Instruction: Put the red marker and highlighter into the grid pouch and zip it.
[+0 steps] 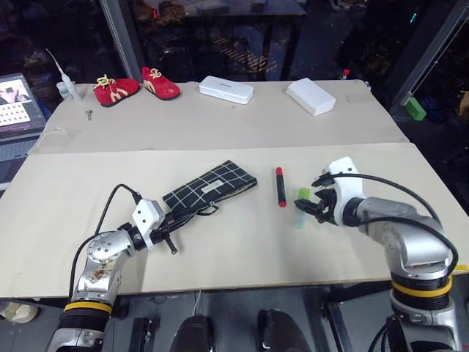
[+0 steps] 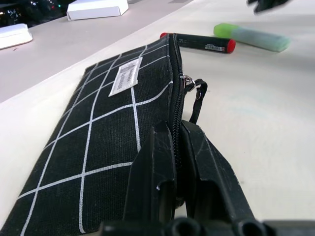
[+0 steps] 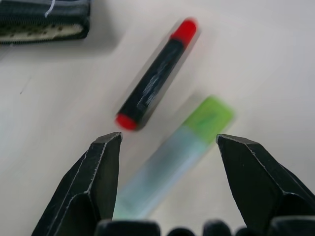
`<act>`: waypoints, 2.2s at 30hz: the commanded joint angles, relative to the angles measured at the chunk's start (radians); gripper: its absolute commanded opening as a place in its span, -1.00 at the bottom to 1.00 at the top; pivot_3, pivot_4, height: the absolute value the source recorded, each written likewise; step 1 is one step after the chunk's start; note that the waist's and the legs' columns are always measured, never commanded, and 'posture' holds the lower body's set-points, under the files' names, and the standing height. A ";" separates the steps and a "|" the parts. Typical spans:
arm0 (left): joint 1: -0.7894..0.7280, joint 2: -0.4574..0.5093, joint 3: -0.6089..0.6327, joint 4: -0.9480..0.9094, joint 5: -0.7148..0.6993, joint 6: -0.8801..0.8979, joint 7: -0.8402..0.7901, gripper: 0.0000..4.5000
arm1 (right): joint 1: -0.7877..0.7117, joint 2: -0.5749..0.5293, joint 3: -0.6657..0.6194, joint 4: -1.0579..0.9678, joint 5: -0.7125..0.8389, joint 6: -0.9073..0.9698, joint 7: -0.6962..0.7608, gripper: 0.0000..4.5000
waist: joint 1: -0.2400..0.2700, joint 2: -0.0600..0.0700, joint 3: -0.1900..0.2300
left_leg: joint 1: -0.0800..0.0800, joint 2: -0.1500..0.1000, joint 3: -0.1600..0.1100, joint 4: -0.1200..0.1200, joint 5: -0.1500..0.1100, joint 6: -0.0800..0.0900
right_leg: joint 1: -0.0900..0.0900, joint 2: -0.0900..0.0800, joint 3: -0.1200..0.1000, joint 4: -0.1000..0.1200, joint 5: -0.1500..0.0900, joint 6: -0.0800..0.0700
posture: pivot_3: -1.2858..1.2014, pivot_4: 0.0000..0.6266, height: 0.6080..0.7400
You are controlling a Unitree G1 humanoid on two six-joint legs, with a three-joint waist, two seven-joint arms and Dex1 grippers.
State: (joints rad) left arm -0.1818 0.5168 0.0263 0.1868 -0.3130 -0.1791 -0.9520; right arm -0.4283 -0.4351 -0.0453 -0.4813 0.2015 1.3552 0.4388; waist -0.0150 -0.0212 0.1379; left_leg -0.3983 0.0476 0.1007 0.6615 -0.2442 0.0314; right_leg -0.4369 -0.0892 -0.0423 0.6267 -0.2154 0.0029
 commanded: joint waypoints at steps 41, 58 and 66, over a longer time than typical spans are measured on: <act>0.004 -0.017 0.023 0.035 -0.012 -0.068 -0.023 -1.00 | 0.118 0.099 -0.046 0.225 -0.071 -0.160 -0.289 -0.54 | 0.008 -0.008 -0.006 | 0.011 0.000 -0.003 0.000 -0.001 0.001 | 0.015 -0.002 -0.001 -0.004 -0.001 0.002 | 0.03 -0.52 1.00; 0.004 -0.015 0.011 -0.028 -0.031 -0.018 -0.055 -1.00 | 0.003 -0.254 0.161 0.134 -0.077 -0.833 0.210 -0.54 | 0.000 -0.001 0.000 | 0.006 0.001 -0.003 -0.001 -0.004 0.005 | 0.009 0.002 0.000 -0.005 -0.003 0.003 | 0.03 -0.52 1.00; -0.018 -0.011 0.012 -0.106 -0.058 0.058 -0.053 -1.00 | -0.044 -0.297 0.304 0.198 -0.198 -1.015 0.319 -0.54 | 0.003 -0.001 0.000 | 0.007 0.000 -0.001 0.000 -0.003 0.005 | 0.012 -0.001 0.000 -0.011 -0.002 0.005 | 0.03 -0.52 1.00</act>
State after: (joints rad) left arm -0.1910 0.5005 0.0290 0.1239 -0.3552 -0.1261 -1.0038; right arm -0.4445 -0.7312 0.2740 -0.2860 0.0286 0.3876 0.7608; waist -0.0123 -0.0226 0.1381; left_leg -0.3913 0.0471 0.0994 0.6614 -0.2476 0.0361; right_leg -0.4244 -0.0905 -0.0420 0.6154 -0.2176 0.0079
